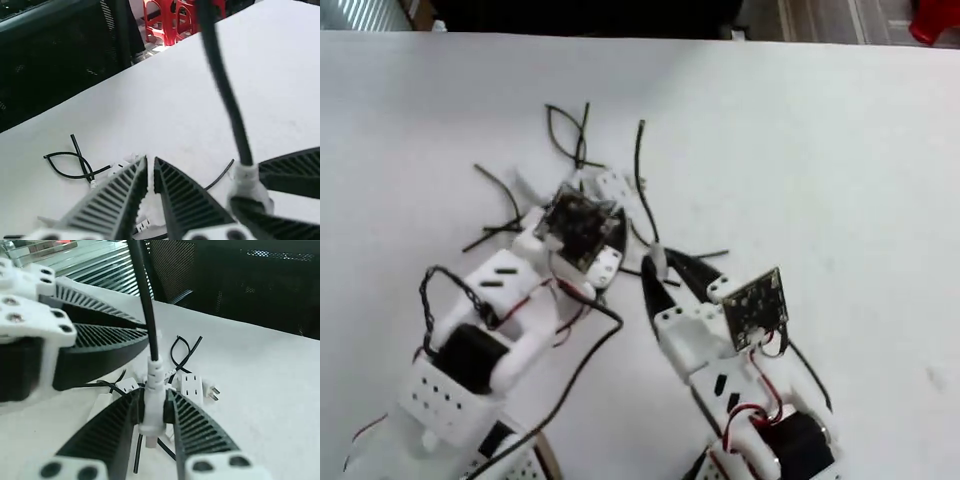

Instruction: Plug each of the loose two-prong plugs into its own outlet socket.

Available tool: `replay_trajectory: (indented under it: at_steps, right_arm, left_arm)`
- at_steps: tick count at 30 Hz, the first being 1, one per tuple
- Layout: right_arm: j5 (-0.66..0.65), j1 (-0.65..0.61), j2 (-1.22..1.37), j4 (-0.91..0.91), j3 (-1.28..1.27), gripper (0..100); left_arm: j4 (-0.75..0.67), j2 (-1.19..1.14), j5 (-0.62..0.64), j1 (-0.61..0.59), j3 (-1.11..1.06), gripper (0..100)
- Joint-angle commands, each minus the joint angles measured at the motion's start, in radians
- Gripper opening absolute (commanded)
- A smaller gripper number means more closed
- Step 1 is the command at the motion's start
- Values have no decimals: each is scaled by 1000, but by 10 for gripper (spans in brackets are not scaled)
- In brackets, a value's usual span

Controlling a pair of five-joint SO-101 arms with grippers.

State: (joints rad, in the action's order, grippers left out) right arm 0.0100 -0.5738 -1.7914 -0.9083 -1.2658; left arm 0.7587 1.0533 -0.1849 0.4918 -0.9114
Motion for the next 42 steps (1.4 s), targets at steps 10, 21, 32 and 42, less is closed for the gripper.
replay_trajectory:
  at_steps: [10,21,32,42]
  right_arm:
    - [-9,-15,-8,7,-11,16]
    - [-9,-10,-7,-1,-12,16]
    - [-9,-12,-7,-8,-21,16]
    - [-17,110,-5,-8,-32,16]
  left_arm:
    - [127,-65,-115,185,192,46]
    - [199,-65,-233,275,187,46]
    - [233,-65,-262,278,189,46]
    - [247,-45,-262,-30,265,50]
